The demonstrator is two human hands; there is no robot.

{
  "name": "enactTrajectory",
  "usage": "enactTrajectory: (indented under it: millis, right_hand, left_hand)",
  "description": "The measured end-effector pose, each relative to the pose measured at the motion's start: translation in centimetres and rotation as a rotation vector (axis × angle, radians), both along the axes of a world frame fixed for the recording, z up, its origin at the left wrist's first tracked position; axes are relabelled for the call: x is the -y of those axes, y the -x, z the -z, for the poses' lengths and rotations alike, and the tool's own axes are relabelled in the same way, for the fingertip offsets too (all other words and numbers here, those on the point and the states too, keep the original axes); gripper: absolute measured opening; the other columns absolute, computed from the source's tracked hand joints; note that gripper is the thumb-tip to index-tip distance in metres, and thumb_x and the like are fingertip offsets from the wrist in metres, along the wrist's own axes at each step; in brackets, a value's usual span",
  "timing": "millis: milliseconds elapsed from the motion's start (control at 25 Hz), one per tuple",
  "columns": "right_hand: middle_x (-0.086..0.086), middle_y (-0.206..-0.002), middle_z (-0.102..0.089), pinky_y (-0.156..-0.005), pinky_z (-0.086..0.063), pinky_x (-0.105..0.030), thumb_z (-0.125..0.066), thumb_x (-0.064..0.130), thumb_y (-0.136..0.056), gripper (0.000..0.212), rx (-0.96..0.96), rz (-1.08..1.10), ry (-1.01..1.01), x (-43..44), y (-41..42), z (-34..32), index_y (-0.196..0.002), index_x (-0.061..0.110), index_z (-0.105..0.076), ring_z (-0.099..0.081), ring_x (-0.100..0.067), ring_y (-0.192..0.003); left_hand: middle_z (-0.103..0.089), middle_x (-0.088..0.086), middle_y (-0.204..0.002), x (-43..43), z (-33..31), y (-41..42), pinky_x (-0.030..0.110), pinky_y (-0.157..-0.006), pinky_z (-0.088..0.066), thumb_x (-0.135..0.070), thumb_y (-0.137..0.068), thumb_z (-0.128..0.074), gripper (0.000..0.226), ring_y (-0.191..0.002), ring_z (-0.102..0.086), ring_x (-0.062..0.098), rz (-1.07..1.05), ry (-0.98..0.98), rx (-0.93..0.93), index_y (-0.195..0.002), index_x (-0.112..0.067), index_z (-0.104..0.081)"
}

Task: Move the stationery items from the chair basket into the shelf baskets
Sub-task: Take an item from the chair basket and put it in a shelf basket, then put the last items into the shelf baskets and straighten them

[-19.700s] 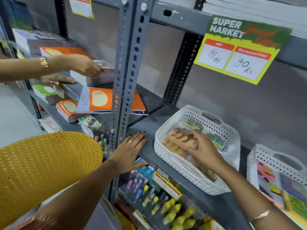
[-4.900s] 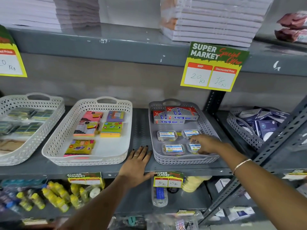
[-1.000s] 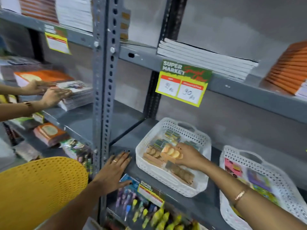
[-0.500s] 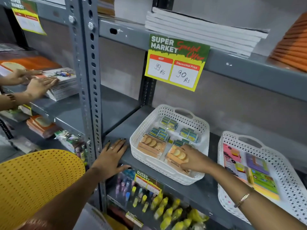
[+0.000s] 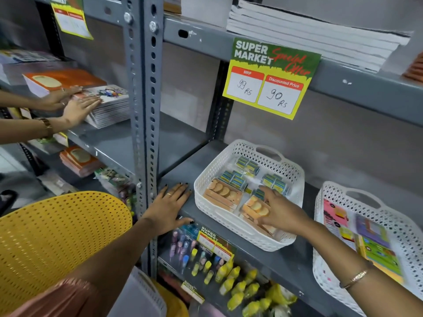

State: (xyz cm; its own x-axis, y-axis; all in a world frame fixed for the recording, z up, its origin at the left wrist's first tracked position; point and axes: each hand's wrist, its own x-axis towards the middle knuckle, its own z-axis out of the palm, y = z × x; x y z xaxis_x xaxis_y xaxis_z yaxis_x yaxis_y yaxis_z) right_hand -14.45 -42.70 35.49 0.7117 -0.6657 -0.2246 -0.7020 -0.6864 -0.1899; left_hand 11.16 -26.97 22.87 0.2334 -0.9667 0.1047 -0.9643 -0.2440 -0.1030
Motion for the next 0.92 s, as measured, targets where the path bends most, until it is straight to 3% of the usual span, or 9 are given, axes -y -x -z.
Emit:
enactTrajectory:
  millis: [120, 240, 360, 440, 560, 600, 720, 840, 920]
  right_hand:
    - [-0.004, -0.142, -0.042, -0.088, -0.050, -0.040, -0.063, 0.035, -0.082, 0.075, 0.165, -0.051, 0.182, -2.7, -1.8, -2.4, -0.142, 0.023, -0.019, -0.048, -0.024, -0.124]
    - [-0.003, -0.132, -0.052, -0.079, -0.048, -0.038, -0.057, 0.030, -0.087, 0.055, 0.388, -0.167, 0.266, -6.6, -4.9, -3.4, -0.136, 0.023, -0.032, -0.054, -0.025, -0.116]
    - [-0.001, -0.123, -0.057, -0.077, -0.048, -0.035, -0.057, 0.027, -0.088, 0.048, 0.522, -0.303, 0.194, -10.8, -8.2, -1.8, -0.132, 0.021, -0.039, -0.058, -0.022, -0.108]
    - [-0.004, -0.122, -0.059, -0.077, -0.049, -0.035, -0.058, 0.024, -0.087, 0.047, 0.535, -0.402, 0.115, -13.4, -10.6, 1.2, -0.131, 0.018, -0.042, -0.059, -0.025, -0.107]
    - [-0.010, -0.123, -0.058, -0.079, -0.049, -0.042, -0.058, 0.024, -0.087, 0.048, 0.388, -0.529, -0.019, -17.5, -14.6, 8.5, -0.132, 0.016, -0.042, -0.058, -0.033, -0.108]
    - [-0.010, -0.125, -0.056, -0.079, -0.049, -0.043, -0.056, 0.024, -0.087, 0.048, 0.301, -0.567, -0.039, -18.9, -15.9, 11.6, -0.132, 0.016, -0.041, -0.057, -0.034, -0.110]
    - [-0.009, -0.133, -0.050, -0.082, -0.047, -0.042, -0.052, 0.023, -0.089, 0.049, 0.057, -0.710, -0.091, -23.1, -18.4, 21.0, -0.135, 0.017, -0.036, -0.053, -0.033, -0.117]
    - [-0.009, -0.143, -0.041, -0.092, -0.043, -0.043, -0.049, 0.013, -0.091, 0.052, -0.151, -0.885, -0.178, -27.1, -19.7, 29.6, -0.140, 0.016, -0.030, -0.043, -0.029, -0.128]
    - [-0.011, -0.144, -0.039, -0.097, -0.043, -0.045, -0.050, 0.005, -0.089, 0.055, -0.202, -1.002, -0.236, -29.4, -20.3, 33.9, -0.140, 0.014, -0.031, -0.037, -0.029, -0.133]
  left_hand:
    - [-0.010, 0.005, -0.157, -0.7, -0.2, 0.6, 0.043, -0.114, -0.005, -0.065, -0.088, -0.019, 0.081, -0.143, -0.007, 0.021, -0.008, 0.036, 0.024, -0.149, -0.014, -0.008]
    - [-0.035, 0.011, -0.148, -3.8, 2.4, 2.1, 0.044, -0.110, -0.024, -0.050, -0.089, -0.026, 0.069, -0.139, -0.022, 0.024, -0.049, 0.176, -0.029, -0.144, -0.009, -0.026]
    - [-0.029, 0.011, -0.150, -9.9, 7.3, 3.6, 0.048, -0.108, -0.020, -0.045, -0.087, -0.032, 0.066, -0.142, -0.003, 0.026, -0.164, 0.192, -0.149, -0.140, -0.007, -0.027]
    - [-0.018, 0.011, -0.154, -14.7, 11.2, 4.5, 0.050, -0.110, -0.017, -0.048, -0.093, -0.028, 0.064, -0.141, -0.007, 0.030, -0.255, 0.140, -0.184, -0.141, -0.006, -0.026]
    - [0.005, 0.007, -0.157, -22.9, 17.4, 6.4, 0.046, -0.109, -0.007, -0.056, -0.096, -0.012, 0.069, -0.142, -0.001, 0.029, -0.422, 0.009, -0.252, -0.142, -0.007, -0.028]
    - [0.005, 0.007, -0.158, -25.5, 19.4, 7.2, 0.047, -0.108, -0.008, -0.058, -0.096, -0.010, 0.072, -0.143, 0.003, 0.028, -0.469, -0.033, -0.271, -0.140, -0.007, -0.033]
    - [-0.019, 0.010, -0.154, -31.7, 24.3, 9.8, 0.048, -0.105, -0.016, -0.064, -0.092, -0.010, 0.079, -0.143, 0.001, 0.027, -0.544, -0.154, -0.324, -0.137, -0.008, -0.044]
    - [-0.010, 0.008, -0.157, -35.4, 27.7, 11.8, 0.048, -0.106, -0.015, -0.068, -0.090, -0.016, 0.079, -0.143, 0.004, 0.026, -0.490, -0.203, -0.374, -0.143, -0.011, -0.028]
    - [-0.027, 0.013, -0.151, -36.4, 29.3, 12.6, 0.048, -0.106, -0.016, -0.069, -0.089, -0.024, 0.079, -0.142, -0.010, 0.029, -0.446, -0.244, -0.416, -0.138, -0.008, -0.035]
